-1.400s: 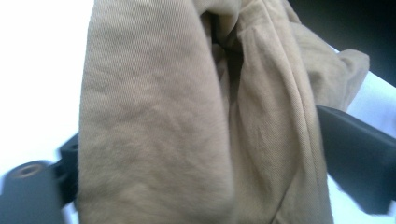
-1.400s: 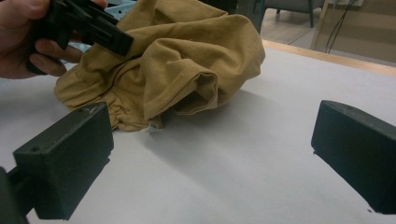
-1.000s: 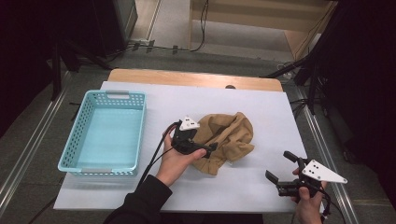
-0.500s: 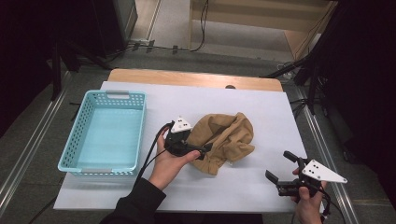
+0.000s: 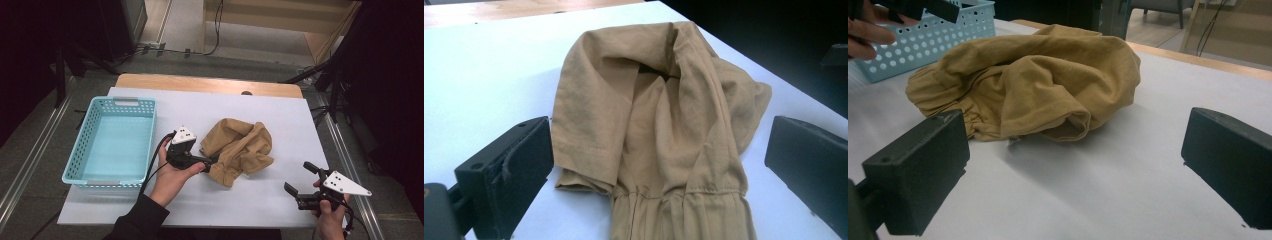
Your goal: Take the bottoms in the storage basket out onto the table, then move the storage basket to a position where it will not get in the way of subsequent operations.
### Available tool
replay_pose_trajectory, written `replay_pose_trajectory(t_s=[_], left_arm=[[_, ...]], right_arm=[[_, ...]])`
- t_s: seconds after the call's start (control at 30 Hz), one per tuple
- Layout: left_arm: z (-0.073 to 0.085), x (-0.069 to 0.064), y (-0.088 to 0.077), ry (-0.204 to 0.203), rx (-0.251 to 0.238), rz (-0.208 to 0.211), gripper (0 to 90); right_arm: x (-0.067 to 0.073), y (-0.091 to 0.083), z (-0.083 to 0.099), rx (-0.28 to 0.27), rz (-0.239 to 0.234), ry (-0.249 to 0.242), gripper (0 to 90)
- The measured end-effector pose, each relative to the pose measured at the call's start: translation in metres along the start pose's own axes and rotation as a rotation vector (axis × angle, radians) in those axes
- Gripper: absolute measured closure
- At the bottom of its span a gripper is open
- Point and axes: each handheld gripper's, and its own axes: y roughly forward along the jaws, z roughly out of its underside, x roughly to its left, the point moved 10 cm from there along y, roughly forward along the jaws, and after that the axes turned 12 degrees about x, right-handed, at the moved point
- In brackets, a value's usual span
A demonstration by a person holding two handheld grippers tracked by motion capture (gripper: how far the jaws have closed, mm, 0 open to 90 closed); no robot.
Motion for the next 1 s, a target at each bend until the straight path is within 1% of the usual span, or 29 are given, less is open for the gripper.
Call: replay_pose_trajectory(t_s=[0.17,0.37,0.43,0.57,0.6,0.67,0.7,0.73,0.77,0.83,0.87,0.9,0.93,0.97,1.0], left_arm=[[0.003,0.004,-0.012,-0.012,-0.023,-0.011,0.0],[0.007,0.008,-0.019,-0.021,-0.031,-0.017,0.0],[0.009,0.01,-0.022,-0.036,-0.025,-0.024,0.0],[0.012,0.014,-0.031,-0.045,-0.038,-0.029,0.0],[0.012,0.014,-0.031,-0.045,-0.038,-0.029,0.0],[0.014,0.016,-0.036,-0.049,-0.044,-0.036,0.0],[0.017,0.02,-0.041,-0.053,-0.049,-0.042,0.0],[0.017,0.02,-0.041,-0.053,-0.049,-0.042,0.0],[0.02,0.022,-0.044,-0.058,-0.051,-0.052,0.0],[0.022,0.023,-0.049,-0.07,-0.063,-0.037,0.0],[0.023,0.023,-0.051,-0.068,-0.062,-0.044,0.0],[0.024,0.02,-0.057,-0.059,-0.07,-0.048,0.0],[0.024,0.02,-0.057,-0.059,-0.07,-0.048,0.0],[0.025,0.018,-0.06,-0.049,-0.071,-0.053,0.0],[0.025,0.017,-0.064,-0.045,-0.073,-0.065,0.0]], right_arm=[[0.0,0.0,0.0,0.0,-0.001,0.003,0.0],[0.001,0.001,-0.001,0.002,-0.001,0.002,0.0],[0.001,0.001,0.0,0.002,0.0,0.001,0.0],[0.0,0.001,0.0,0.005,0.001,0.005,0.0],[0.0,0.001,0.0,0.005,0.001,0.005,0.0],[0.0,0.002,-0.001,0.002,0.001,-0.001,0.0],[0.001,0.002,0.0,0.004,-0.001,0.003,0.0],[0.001,0.002,0.0,0.004,-0.001,0.003,0.0],[0.001,0.002,0.0,0.005,0.0,0.005,0.0],[0.001,0.001,0.0,0.004,0.001,0.002,0.0],[0.001,0.001,0.0,0.004,0.001,0.002,0.0],[0.001,0.001,-0.001,0.001,0.002,-0.001,0.0],[0.001,0.002,-0.001,0.001,0.002,-0.001,0.0],[0.001,0.002,-0.001,0.001,0.002,-0.001,0.0],[0.001,0.002,-0.001,0.001,0.0,0.001,0.0]])
